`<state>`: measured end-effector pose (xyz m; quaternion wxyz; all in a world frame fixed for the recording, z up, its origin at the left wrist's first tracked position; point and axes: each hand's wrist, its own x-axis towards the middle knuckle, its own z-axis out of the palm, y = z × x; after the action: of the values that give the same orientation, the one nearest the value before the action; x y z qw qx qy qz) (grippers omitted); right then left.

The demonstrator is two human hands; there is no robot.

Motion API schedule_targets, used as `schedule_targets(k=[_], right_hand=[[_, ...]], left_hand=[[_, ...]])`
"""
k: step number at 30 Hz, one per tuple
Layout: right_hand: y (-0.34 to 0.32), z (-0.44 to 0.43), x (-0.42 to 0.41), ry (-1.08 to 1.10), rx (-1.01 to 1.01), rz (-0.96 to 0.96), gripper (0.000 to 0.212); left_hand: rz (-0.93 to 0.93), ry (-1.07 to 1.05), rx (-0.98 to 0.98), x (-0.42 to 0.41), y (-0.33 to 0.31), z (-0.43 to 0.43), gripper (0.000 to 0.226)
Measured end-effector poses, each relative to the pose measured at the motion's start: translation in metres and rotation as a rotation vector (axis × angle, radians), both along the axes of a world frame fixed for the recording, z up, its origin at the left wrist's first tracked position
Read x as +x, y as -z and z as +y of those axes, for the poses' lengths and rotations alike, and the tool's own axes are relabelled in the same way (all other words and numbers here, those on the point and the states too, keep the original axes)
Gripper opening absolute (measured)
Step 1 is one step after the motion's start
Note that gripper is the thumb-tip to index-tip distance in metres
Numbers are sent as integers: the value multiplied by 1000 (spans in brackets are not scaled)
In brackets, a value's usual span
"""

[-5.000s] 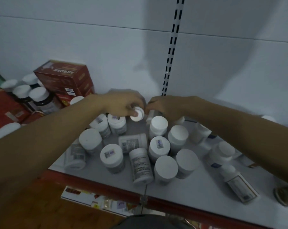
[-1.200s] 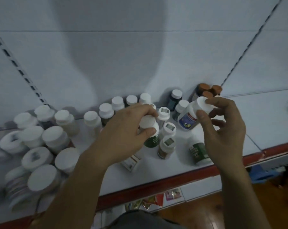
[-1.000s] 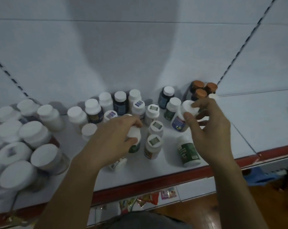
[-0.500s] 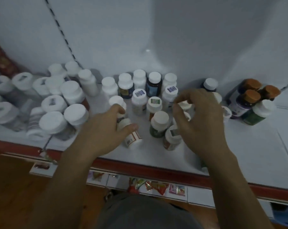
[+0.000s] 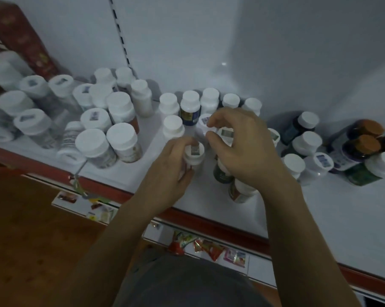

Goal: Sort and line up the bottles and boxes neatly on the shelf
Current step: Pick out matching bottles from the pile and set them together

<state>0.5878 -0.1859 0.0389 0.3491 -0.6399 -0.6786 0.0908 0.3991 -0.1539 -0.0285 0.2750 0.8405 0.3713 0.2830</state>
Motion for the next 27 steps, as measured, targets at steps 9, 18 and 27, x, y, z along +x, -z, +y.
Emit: schedule_targets(k=[9, 18, 27], right_hand=[[-21, 0, 15, 35, -32, -95, 14], [-41, 72, -40, -100, -115, -194, 22], [-60, 203, -148, -268, -273, -378, 29]], left_hand=[[238, 141, 14, -19, -32, 6, 79], [208, -222, 272, -117, -92, 90, 25], [539, -91, 191, -217, -109, 170, 21]])
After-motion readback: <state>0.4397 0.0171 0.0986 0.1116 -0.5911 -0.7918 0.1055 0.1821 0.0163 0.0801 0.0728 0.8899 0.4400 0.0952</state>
